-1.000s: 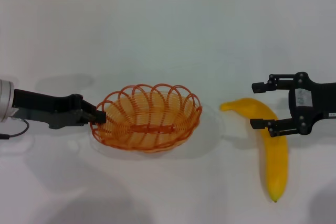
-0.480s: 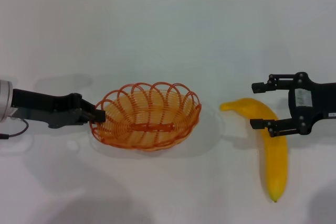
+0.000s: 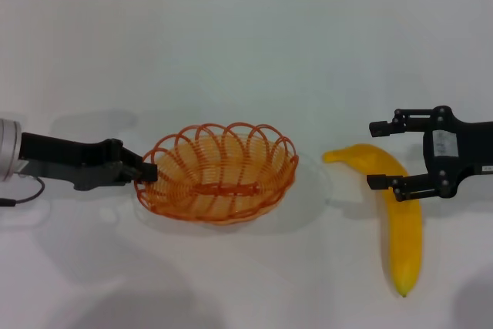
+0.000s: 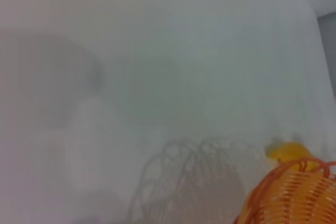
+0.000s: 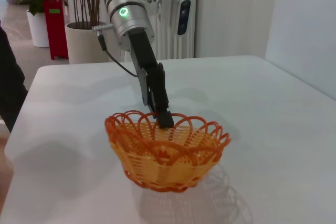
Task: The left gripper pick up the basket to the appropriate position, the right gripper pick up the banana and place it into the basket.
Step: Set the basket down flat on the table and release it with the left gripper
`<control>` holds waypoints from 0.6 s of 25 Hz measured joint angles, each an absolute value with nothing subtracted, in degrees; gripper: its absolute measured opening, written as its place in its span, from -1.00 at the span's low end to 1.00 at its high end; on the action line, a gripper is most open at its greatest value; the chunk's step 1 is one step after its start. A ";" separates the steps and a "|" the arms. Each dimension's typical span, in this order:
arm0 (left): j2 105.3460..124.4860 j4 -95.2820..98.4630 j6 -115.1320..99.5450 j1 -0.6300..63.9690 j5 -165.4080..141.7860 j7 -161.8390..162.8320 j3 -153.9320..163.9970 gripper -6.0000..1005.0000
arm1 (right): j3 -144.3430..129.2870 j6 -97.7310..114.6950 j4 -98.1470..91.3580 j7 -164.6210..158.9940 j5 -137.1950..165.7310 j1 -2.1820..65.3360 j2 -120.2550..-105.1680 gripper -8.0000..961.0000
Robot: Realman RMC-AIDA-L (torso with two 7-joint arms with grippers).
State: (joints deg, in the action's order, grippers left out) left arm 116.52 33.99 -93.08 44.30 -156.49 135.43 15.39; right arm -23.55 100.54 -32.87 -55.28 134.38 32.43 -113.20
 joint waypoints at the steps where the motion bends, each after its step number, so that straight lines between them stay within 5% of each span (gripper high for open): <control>1: 116.49 33.73 -93.08 44.32 -156.45 135.37 15.29 -0.84 | -23.55 100.54 -32.87 -55.28 134.38 32.43 -113.20 0.65; 15: 116.37 33.31 -93.08 44.44 -155.56 135.35 15.21 -0.82 | -23.55 100.55 -32.87 -55.28 134.38 32.43 -113.20 0.64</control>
